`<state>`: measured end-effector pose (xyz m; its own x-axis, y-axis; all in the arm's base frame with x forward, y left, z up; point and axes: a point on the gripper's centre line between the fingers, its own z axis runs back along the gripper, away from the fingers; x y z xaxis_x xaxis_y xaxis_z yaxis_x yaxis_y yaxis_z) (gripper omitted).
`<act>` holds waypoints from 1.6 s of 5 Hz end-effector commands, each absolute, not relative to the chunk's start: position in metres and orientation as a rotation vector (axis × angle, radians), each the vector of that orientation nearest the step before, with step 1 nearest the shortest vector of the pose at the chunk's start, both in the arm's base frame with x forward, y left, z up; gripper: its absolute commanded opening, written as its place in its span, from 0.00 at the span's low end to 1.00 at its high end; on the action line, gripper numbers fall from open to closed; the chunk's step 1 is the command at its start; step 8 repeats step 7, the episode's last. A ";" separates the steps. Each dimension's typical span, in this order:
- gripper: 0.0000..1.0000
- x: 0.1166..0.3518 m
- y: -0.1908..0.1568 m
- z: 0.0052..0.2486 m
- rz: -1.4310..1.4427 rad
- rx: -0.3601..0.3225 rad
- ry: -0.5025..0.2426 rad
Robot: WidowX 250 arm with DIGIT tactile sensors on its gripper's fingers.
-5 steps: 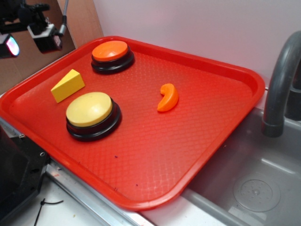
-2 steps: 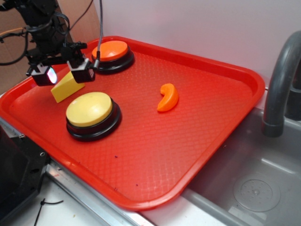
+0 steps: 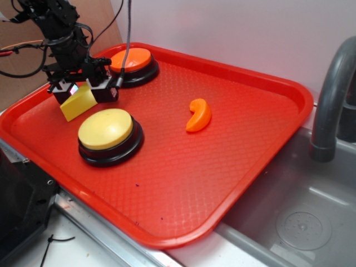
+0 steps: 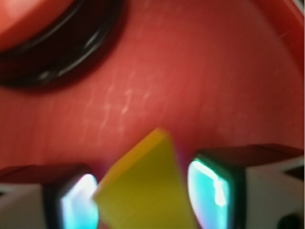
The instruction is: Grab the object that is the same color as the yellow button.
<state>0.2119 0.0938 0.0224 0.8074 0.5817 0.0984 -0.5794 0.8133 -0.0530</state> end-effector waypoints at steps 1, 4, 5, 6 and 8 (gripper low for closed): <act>0.00 0.210 0.092 0.042 0.595 0.004 -0.099; 0.00 0.204 0.058 0.174 0.516 -0.063 -0.102; 0.00 0.209 0.049 0.204 0.508 -0.081 -0.138; 0.00 0.213 0.041 0.219 0.514 -0.060 -0.198; 0.00 0.221 0.057 0.199 0.521 -0.052 -0.109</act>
